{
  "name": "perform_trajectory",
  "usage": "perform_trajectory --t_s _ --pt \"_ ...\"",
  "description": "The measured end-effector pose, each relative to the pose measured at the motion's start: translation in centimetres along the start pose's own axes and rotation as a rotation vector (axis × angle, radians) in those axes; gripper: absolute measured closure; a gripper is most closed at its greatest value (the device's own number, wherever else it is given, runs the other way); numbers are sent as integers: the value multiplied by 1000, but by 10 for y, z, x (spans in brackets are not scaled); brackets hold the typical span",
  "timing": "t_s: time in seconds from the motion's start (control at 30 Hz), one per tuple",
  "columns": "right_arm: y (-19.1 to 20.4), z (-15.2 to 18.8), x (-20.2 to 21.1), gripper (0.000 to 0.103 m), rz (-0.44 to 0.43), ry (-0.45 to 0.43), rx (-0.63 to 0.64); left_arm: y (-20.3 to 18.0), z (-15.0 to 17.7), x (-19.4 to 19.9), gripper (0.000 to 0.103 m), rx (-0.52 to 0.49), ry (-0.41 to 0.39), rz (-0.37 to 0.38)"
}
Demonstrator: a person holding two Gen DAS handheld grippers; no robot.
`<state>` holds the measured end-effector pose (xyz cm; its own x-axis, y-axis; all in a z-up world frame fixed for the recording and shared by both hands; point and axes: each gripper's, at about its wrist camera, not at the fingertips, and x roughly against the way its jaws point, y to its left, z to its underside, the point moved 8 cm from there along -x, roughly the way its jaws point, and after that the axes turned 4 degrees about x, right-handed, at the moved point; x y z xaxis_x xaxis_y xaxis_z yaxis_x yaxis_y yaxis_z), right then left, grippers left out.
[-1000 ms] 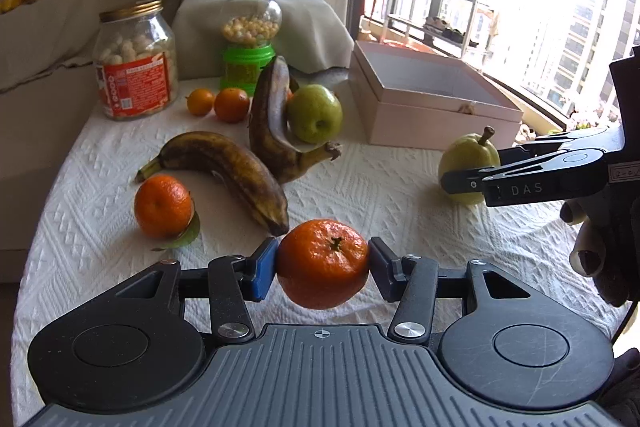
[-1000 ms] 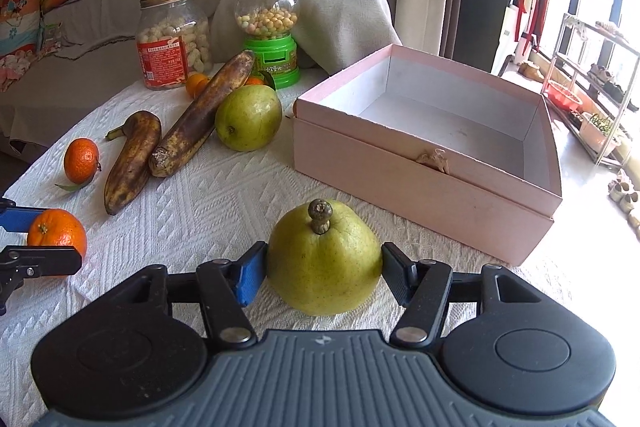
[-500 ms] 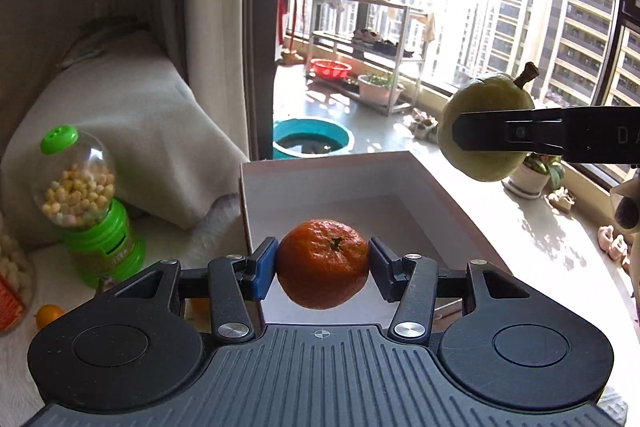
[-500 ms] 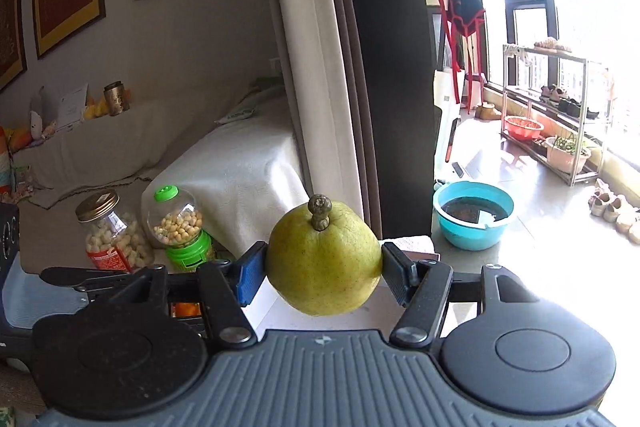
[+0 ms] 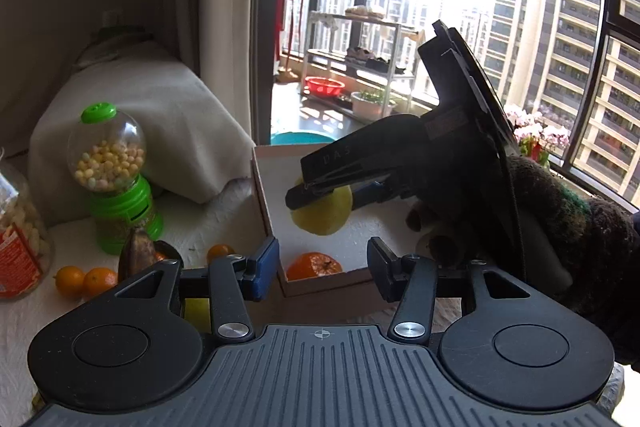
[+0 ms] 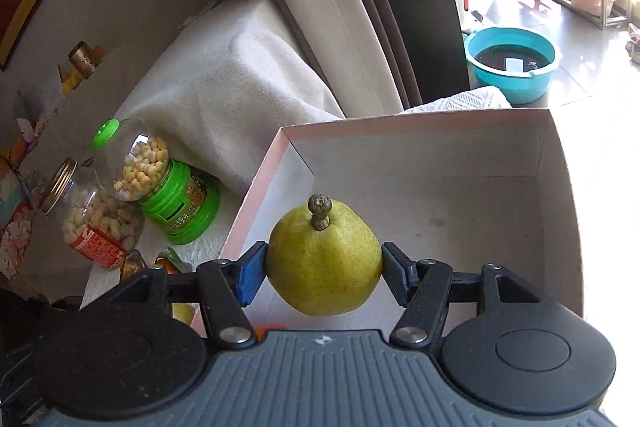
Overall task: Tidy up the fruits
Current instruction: 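Lower the pear into the pink box with the right tool while the left tool drops the mandarin in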
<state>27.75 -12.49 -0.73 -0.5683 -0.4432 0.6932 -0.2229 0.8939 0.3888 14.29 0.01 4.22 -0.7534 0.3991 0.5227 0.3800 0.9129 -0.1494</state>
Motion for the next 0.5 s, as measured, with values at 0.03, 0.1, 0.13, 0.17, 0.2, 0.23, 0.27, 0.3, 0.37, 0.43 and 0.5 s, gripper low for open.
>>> perform_trajectory --t_s 0.03,0.1,0.13,0.17,0.2,0.23,0.27,0.3,0.37,0.43,0.5 --pt "5 1 -7 42 -6 10 -3 1 5 8 49 8 -3 -6" --pt "13 3 -16 41 -9 20 -2 11 15 22 49 35 0 -20" --pt "16 4 -21 41 -7 26 -6 16 19 27 49 48 5 -31" --pt "15 5 -24 41 7 29 -10 20 25 32 49 57 8 -40" --pt "14 7 -27 41 20 37 -9 25 31 38 49 70 11 -54" --pt "14 8 -27 40 16 33 -7 30 36 42 49 84 15 -66" --pt "14 8 -25 40 16 30 -5 36 41 46 49 101 16 -76" --pt "15 8 -22 39 4 26 -5 44 44 50 49 124 13 -89" --pt "17 6 -12 39 -25 6 -4 59 47 59 49 165 -3 -114" --pt "20 4 1 37 -47 -21 6 76 48 69 49 204 -31 -151" --pt "23 3 12 36 -45 -34 15 90 50 81 49 242 -56 -198"
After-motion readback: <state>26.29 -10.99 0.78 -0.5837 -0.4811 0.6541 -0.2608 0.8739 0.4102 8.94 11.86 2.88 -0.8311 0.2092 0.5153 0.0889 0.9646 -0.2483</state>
